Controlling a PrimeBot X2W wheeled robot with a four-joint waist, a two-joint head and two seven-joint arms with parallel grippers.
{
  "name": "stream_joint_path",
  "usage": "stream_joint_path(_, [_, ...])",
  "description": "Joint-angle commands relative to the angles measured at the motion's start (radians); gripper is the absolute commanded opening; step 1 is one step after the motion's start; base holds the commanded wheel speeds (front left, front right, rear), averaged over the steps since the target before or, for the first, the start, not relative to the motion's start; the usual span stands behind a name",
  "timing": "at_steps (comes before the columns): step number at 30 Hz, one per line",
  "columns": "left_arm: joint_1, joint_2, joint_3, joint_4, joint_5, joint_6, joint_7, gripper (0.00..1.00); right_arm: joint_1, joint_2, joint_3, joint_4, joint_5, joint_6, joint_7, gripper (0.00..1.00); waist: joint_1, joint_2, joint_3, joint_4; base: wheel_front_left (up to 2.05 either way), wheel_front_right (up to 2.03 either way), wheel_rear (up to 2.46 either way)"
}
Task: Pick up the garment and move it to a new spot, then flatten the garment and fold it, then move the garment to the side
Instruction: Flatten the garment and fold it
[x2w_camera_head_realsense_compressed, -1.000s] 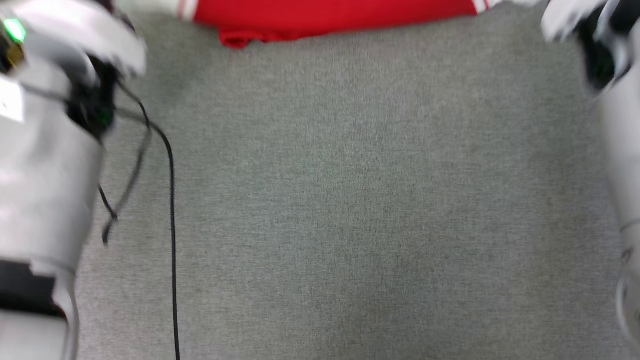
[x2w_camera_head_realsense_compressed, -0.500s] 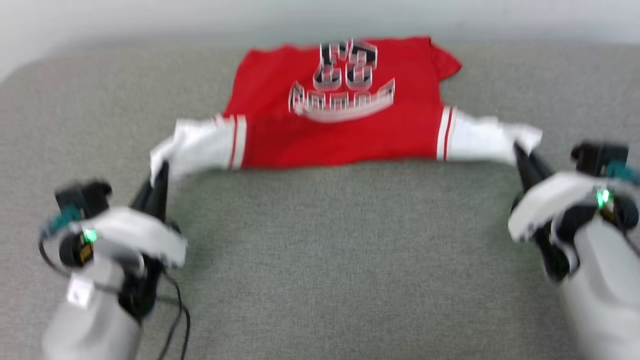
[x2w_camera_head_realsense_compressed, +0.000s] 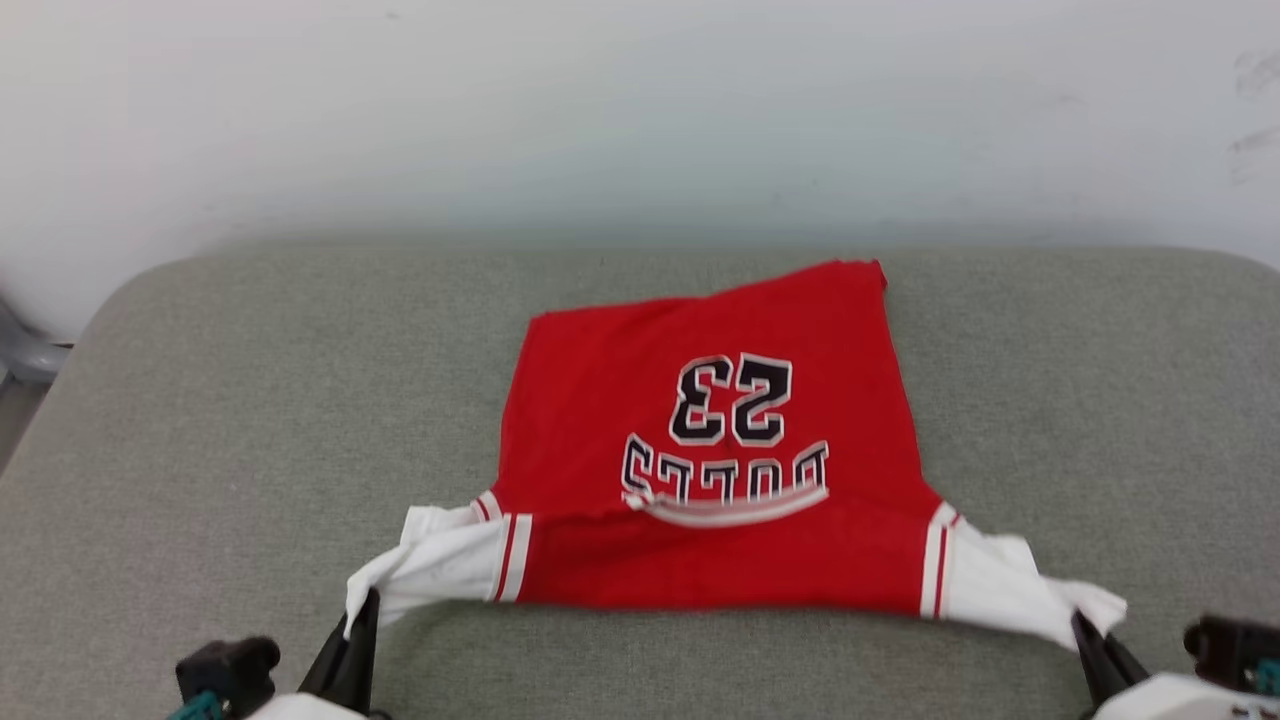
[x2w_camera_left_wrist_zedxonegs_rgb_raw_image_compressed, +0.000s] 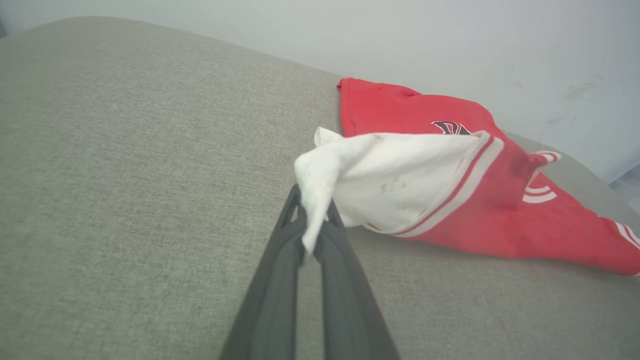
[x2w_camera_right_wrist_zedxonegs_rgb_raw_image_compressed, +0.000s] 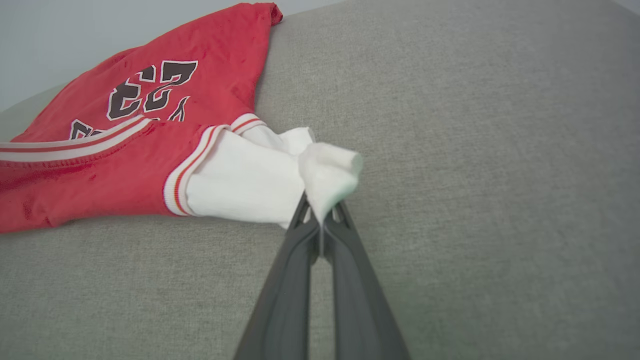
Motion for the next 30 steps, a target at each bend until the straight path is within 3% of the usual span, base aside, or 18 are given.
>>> stream_joint_path(1, [0.023,0.001,0.012,-0.02,0.016,0.007,-0.007,0.0,0.037,0.012,-0.018,-0.035,-0.012,-0.001,0.01,0.0,0.0004,-0.0001,-0.02,0.005,0.0,0.0,0.0])
stream_joint_path(7, [0.152,-0.023,0.049,-0.105,0.077,0.026,-0.007,0.0,0.215,0.072,-0.086,-0.216,-0.066,-0.001,0.097,0.0,0.0004,-0.0001,-0.03,0.006,0.0,0.0,0.0])
stream_joint_path(12, [0.219,-0.054,0.082,-0.168,0.133,0.034,-0.007,0.0,0.28,0.088,-0.089,-0.284,-0.108,-0.001,0.127,0.0,0.0004,-0.0001,-0.028,0.011,0.0,0.0,0.0])
stream_joint_path(13, [0.225,-0.062,0.086,-0.178,0.146,0.033,-0.007,0.0,0.284,0.09,-0.086,-0.291,-0.112,-0.001,0.129,0.16,0.0004,-0.0001,-0.027,0.014,0.0,0.0,0.0])
stream_joint_path(15, [0.229,-0.079,0.093,-0.198,0.175,0.024,-0.007,0.0,0.277,0.092,-0.075,-0.304,-0.096,-0.001,0.127,0.68,0.0004,-0.0001,-0.022,0.021,0.0,0.0,0.0])
stream_joint_path(16, [0.226,-0.086,0.096,-0.205,0.186,0.017,-0.006,0.0,0.267,0.092,-0.069,-0.31,-0.092,-0.001,0.121,1.0,0.0004,-0.0001,-0.019,0.025,0.0,0.0,0.0])
stream_joint_path(23, [0.167,-0.131,0.117,-0.267,0.264,-0.022,-0.006,0.0,0.118,0.091,-0.1,-0.313,-0.069,-0.001,0.052,1.0,0.0004,-0.0001,0.043,0.065,0.0,0.0,0.0])
stream_joint_path(30, [0.097,-0.172,0.129,-0.333,0.318,-0.052,-0.006,0.0,-0.199,0.02,-0.143,-0.126,-0.034,-0.001,0.095,1.0,0.0004,-0.0001,0.157,0.115,0.0,0.0,0.0])
